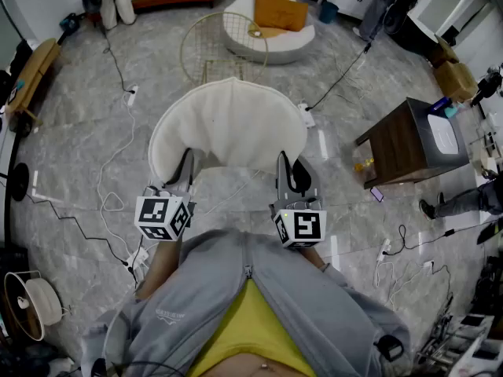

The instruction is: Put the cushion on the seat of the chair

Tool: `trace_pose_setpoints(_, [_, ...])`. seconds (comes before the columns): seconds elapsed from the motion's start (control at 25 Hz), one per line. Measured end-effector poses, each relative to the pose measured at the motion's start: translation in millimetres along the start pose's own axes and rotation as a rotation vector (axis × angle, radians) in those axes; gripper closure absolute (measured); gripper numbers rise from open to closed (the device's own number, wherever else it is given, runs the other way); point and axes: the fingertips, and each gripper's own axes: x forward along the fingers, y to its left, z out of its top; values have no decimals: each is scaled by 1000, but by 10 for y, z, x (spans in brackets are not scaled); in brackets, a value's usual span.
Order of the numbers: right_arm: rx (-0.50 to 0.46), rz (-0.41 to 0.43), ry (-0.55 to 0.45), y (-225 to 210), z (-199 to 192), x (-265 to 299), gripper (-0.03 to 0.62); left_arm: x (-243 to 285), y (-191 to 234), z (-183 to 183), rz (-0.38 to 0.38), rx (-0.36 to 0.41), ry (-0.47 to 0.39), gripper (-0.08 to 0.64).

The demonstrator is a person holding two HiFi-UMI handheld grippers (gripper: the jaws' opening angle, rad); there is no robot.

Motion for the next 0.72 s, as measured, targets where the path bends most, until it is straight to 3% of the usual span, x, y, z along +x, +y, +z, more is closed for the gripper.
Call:
trace_pose_setpoints(0.32, [19, -1, 5, -210, -124, 51, 543, 152, -121, -76, 13, 5, 2, 491])
trace_pose_setpoints(0.72, [36, 7, 0, -276, -364, 758, 531, 766, 361, -158, 13, -2, -8, 491])
